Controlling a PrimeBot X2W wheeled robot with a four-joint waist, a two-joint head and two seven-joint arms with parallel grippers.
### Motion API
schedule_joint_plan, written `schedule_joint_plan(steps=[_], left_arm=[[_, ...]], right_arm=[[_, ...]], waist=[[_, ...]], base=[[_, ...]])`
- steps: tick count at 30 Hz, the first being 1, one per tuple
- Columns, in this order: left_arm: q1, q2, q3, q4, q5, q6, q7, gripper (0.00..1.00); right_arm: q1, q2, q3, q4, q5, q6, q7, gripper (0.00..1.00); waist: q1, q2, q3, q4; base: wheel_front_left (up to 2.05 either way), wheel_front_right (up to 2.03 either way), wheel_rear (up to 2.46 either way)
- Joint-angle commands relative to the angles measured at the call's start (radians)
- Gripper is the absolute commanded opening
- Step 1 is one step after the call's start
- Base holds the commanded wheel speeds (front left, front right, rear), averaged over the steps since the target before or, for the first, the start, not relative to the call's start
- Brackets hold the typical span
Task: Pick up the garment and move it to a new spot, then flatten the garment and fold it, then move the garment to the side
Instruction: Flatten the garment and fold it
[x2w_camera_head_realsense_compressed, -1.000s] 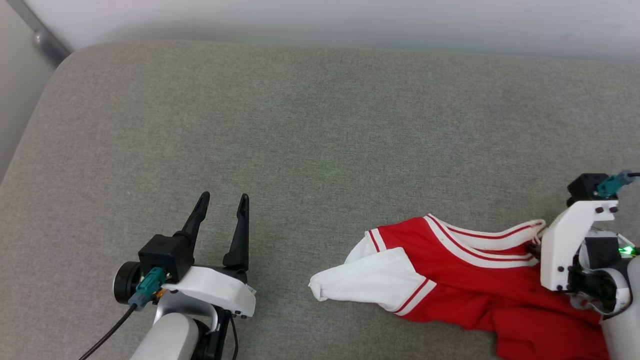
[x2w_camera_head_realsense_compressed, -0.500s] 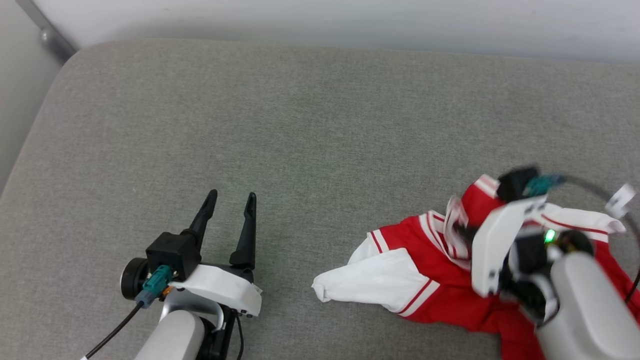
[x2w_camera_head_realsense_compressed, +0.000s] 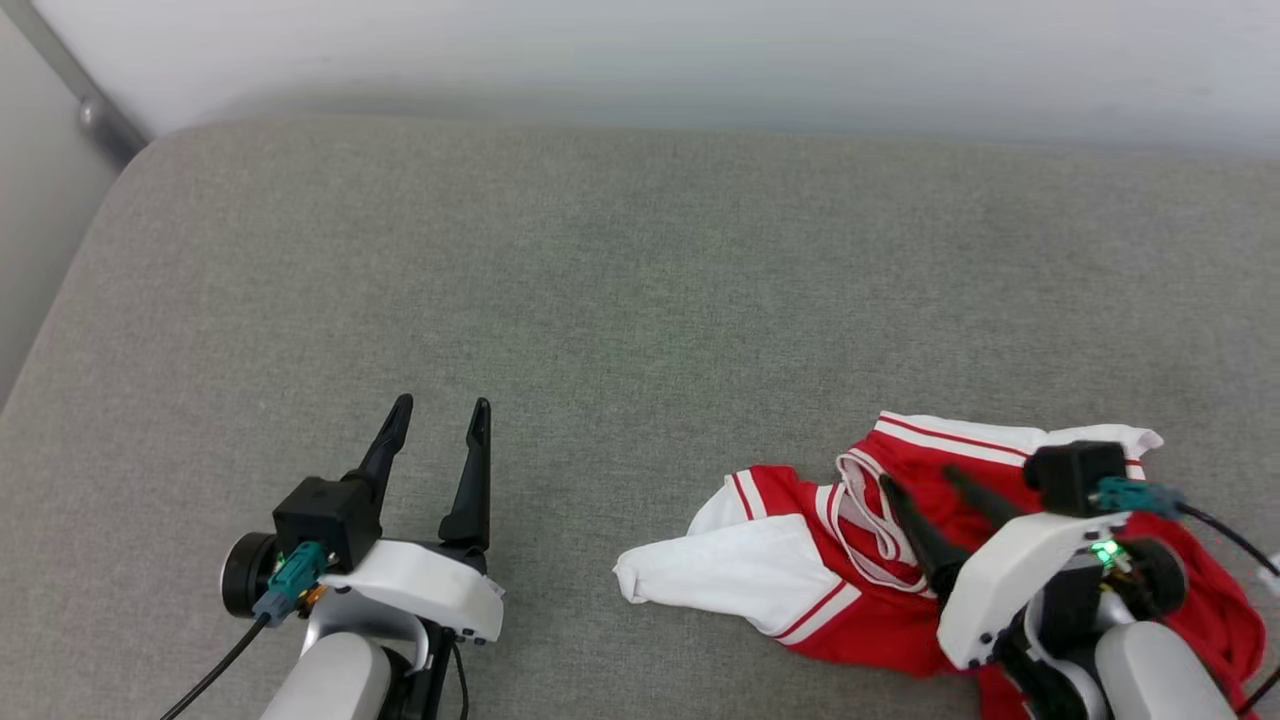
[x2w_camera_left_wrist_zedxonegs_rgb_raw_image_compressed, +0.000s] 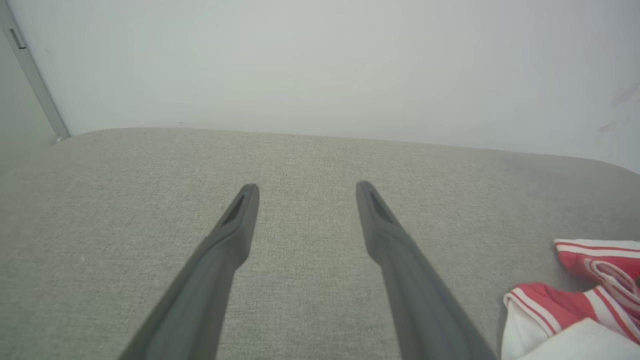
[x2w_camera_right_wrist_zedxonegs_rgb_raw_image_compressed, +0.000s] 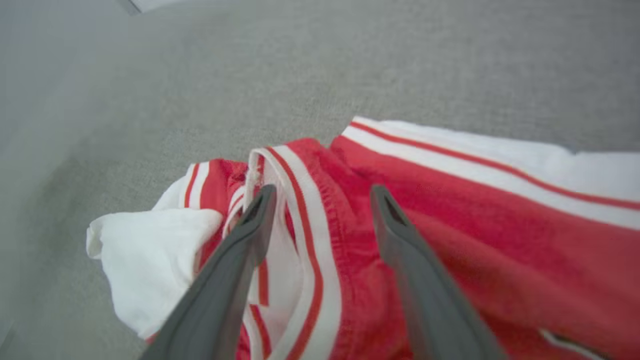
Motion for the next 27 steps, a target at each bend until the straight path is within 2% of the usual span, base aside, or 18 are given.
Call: schedule_joint_plan(steps=[1, 5, 10, 16, 20, 23, 27], left_arm=[[0.016, 0.008, 0.005, -0.003, -0.003, 0.007, -0.005, 1.0], [0.033, 0.016, 0.013, -0.011, -0.008, 0.016, -0.005, 1.0], [0.039, 0.019, 0.012, -0.026, -0.003, 0.024, -0.005, 1.0], [0.008, 0.01, 0.001, -0.046, 0.004, 0.022, -0.006, 1.0], [-0.022, 0.0, -0.008, -0.055, 0.012, 0.014, -0.006, 1.0], [-0.048, -0.01, -0.015, -0.059, 0.021, 0.002, -0.007, 1.0], [-0.076, -0.024, -0.016, -0.063, 0.031, -0.009, -0.007, 1.0]], right_arm=[[0.011, 0.002, -0.017, -0.037, -0.014, 0.0, -0.064, 1.0], [0.039, 0.008, -0.066, -0.095, -0.041, 0.0, -0.145, 1.0], [0.025, -0.023, -0.188, -0.091, -0.039, 0.0, -0.102, 1.0], [-0.075, -0.143, -0.299, -0.007, 0.01, 0.0, 0.095, 1.0], [-0.162, -0.22, -0.296, 0.051, 0.04, 0.0, 0.26, 1.0], [-0.21, -0.252, -0.276, 0.08, 0.057, 0.0, 0.399, 1.0], [-0.247, -0.258, -0.255, 0.111, 0.052, 0.0, 0.529, 1.0]], waist=[[0.0, 0.0, -0.02, -0.013], [0.0, 0.0, -0.049, -0.028], [0.0, 0.0, -0.054, -0.036], [0.0, 0.0, -0.015, -0.027], [0.0, 0.0, 0.029, -0.009], [0.0, 0.0, 0.065, 0.007], [0.0, 0.0, 0.107, 0.025]], base=[[0.0, 0.0, 0.0], [0.0, 0.0, 0.0], [0.0, 0.0, 0.0], [0.0, 0.0, 0.0], [0.0, 0.0, 0.0], [0.0, 0.0, 0.0], [0.0, 0.0, 0.0]])
